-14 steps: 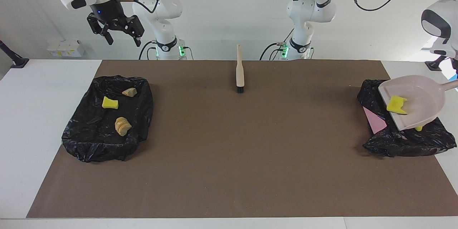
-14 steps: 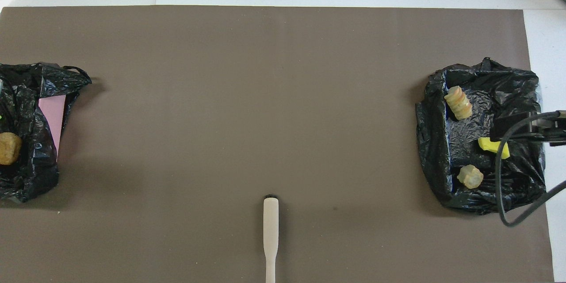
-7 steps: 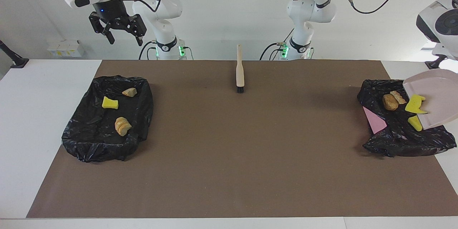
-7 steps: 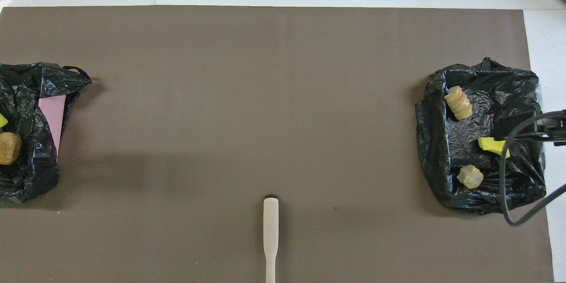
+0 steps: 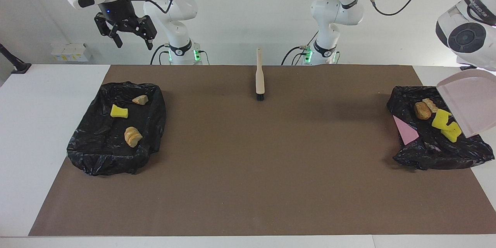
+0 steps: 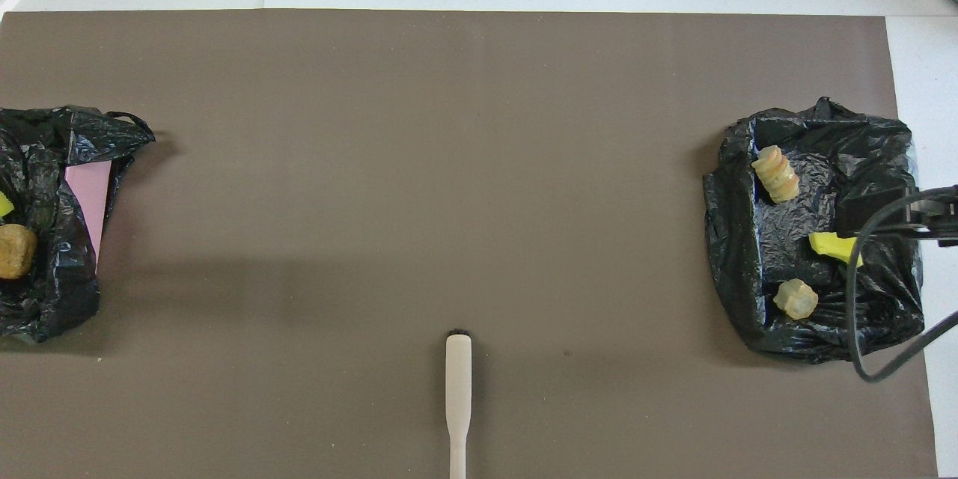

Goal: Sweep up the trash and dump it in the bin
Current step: 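Lift the empty dustpan away from the bag with the left gripper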

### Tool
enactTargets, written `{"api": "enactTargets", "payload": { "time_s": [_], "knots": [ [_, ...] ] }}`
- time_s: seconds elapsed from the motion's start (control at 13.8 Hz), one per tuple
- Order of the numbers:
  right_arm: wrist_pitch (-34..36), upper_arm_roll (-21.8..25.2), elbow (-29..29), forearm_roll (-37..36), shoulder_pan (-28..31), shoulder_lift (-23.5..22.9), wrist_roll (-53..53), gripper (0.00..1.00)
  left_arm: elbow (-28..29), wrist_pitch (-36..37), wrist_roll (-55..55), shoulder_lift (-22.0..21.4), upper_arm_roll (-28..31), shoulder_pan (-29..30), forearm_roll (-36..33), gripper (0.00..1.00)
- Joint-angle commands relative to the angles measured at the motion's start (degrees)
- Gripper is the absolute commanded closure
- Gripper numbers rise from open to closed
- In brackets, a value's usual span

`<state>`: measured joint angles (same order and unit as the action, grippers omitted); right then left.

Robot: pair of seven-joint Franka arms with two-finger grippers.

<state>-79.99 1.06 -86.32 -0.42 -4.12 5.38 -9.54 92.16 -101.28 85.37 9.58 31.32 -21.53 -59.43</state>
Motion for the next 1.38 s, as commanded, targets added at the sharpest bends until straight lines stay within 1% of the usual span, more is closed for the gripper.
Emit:
{"api": "enactTargets", "payload": {
  "time_s": [0.0,0.14,0.29,0.43,0.58,0.72,1.01,1.3],
  "knots": [
    [1.3,0.2,0.8,-0.7,0.2,-0.1,1.5,0.00,0.0,3.9,-1.7,-1.0,-2.7,-0.4,5.3,1.00],
    [1.3,0.2,0.8,-0.7,0.2,-0.1,1.5,0.00,-0.1,9.4,-5.2,-1.2,-7.0,0.2,11.1,1.00],
    [1.3,0.2,0.8,-0.7,0.2,-0.1,1.5,0.00,0.6,11.8,-10.1,-2.4,-9.4,0.2,15.9,1.00],
    [1.3,0.2,0.7,-0.7,0.2,-0.1,1.5,0.00,0.9,14.3,-14.9,-2.8,-11.4,0.1,22.5,1.00],
    [1.3,0.2,0.7,-0.7,0.2,-0.1,1.5,0.00,2.2,16.4,-22.6,-3.3,-13.3,-0.3,28.3,1.00],
    [1.3,0.2,0.7,-0.7,0.2,-0.1,1.5,0.00,4.9,16.4,-31.7,-4.3,-15.8,-0.4,33.3,1.00],
    [1.3,0.2,0.8,-0.7,0.2,-0.1,1.5,0.00,6.8,15.9,-48.7,-5.4,-20.7,-0.4,42.6,1.00],
    [1.3,0.2,0.8,-0.7,0.2,-0.1,1.5,0.00,7.9,14.1,-69.2,-4.9,-28.1,-0.6,48.6,1.00]
  ]
}}
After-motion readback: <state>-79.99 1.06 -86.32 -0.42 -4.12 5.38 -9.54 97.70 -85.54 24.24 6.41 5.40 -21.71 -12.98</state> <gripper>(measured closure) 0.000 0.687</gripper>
